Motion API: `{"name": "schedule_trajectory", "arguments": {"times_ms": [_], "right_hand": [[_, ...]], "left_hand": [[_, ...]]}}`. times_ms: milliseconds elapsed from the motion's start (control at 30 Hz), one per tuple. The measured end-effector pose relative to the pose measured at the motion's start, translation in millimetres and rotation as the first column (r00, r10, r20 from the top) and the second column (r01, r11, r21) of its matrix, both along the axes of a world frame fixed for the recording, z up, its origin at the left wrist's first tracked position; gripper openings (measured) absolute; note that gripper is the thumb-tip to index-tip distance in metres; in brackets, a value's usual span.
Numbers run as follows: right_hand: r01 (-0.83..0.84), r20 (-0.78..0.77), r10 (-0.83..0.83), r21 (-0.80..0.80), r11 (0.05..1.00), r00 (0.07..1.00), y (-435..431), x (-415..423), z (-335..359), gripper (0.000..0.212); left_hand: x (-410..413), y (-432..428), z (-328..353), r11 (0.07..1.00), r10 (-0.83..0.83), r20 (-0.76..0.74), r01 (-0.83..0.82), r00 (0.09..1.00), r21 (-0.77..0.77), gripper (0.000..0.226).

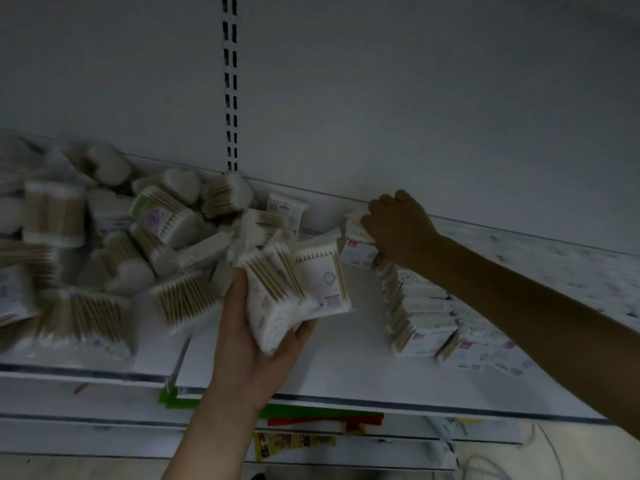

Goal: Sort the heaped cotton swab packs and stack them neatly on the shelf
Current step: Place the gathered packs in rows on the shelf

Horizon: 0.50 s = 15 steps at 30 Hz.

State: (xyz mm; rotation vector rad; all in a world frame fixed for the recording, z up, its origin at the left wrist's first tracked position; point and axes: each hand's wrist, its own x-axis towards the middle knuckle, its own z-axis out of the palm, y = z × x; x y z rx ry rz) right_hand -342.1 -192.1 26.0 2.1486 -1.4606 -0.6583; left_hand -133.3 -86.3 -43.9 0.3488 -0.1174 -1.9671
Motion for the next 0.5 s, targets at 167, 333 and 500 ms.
{"name": "schedule_trajectory", "arguments": {"times_ms": [167, 333, 500], "right_hand": [[-0.067, 0.867, -0.255, 0.311, 0.948, 0.427, 30, 22, 25, 0.023], [-0.185, 0.821, -0.545, 0.570, 0.800, 0.173, 48, 41, 39, 0.050], [-0.236, 0.775, -0.590, 0.631, 0.739, 0.226, 49, 32, 50, 0.034]], "left_hand": [[1, 1, 1, 0.999, -0.003, -0.009, 0.002, 1.000, -0.049, 0.072], [-3, 6, 3, 0.991, -0.086, -0.023, 0.083, 0.996, -0.106, 0.073], [-2, 10, 4, 0.996, -0.060, 0.056, 0.064, 0.997, -0.062, 0.079]]}}
